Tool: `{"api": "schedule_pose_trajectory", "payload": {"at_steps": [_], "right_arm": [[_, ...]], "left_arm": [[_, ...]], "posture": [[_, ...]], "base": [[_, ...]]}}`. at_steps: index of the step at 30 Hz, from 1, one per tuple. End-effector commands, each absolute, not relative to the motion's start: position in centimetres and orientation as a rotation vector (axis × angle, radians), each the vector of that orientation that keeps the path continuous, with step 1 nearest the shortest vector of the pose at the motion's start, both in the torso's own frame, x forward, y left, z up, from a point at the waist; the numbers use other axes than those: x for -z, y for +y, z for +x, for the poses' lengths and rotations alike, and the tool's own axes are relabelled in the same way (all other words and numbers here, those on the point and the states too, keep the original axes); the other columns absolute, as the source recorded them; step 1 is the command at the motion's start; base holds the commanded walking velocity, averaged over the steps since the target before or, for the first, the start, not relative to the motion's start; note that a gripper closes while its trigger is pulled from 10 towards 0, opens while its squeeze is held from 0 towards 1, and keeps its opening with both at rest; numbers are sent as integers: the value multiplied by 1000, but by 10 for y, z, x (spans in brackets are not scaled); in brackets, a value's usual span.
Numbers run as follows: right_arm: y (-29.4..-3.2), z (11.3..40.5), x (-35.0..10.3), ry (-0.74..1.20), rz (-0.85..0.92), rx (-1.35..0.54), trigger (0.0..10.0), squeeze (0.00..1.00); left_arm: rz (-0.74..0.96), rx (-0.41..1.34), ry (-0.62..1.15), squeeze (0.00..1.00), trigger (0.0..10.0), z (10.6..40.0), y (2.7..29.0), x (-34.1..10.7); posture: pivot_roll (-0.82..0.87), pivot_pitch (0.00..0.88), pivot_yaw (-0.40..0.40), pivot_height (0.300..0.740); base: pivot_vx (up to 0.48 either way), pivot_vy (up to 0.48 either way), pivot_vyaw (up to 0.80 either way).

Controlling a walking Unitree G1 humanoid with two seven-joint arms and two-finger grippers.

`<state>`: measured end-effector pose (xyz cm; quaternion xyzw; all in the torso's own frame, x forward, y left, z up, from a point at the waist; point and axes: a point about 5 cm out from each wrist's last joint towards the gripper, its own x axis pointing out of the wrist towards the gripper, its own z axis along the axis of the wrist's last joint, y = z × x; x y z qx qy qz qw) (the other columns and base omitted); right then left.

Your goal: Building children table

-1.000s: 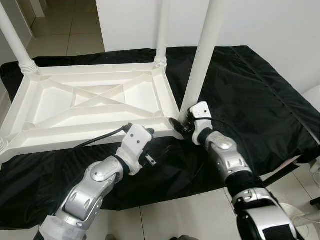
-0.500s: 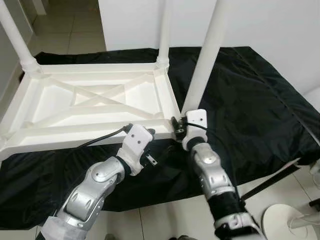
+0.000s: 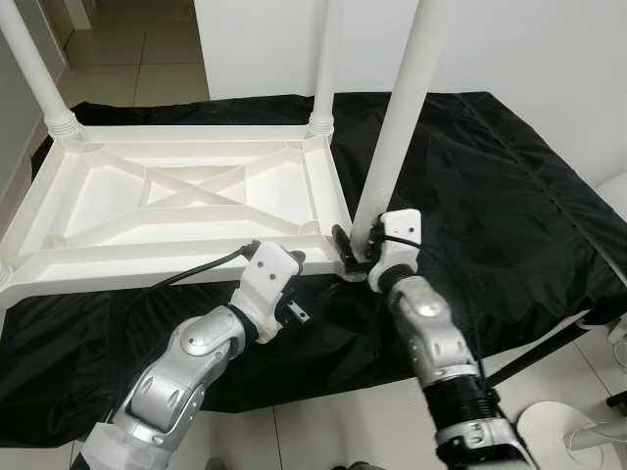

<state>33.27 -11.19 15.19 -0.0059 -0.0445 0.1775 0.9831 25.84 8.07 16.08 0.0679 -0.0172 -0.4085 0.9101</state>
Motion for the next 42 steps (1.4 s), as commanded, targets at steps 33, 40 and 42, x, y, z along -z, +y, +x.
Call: {"api": "schedule_pose_trajectory", "payload": {"at_steps": [33, 40, 42], "right_arm": [[-125, 353, -135, 17, -253, -919, 0, 0], [-125, 352, -132, 32, -228, -907, 10000, 0], [-124, 353, -133, 33, -218, -871, 10000, 0]], "left_arm": [[153, 900, -53, 0, 10000, 261, 82, -166], [150, 901, -50, 0, 10000, 261, 82, -166], [150, 902, -51, 0, 10000, 261, 82, -166]], "posture": [[5, 20, -24, 740], [0, 24, -21, 740], [-2, 25, -22, 740]], "base": [[0, 0, 0], [0, 0, 0], [0, 0, 0]]}}
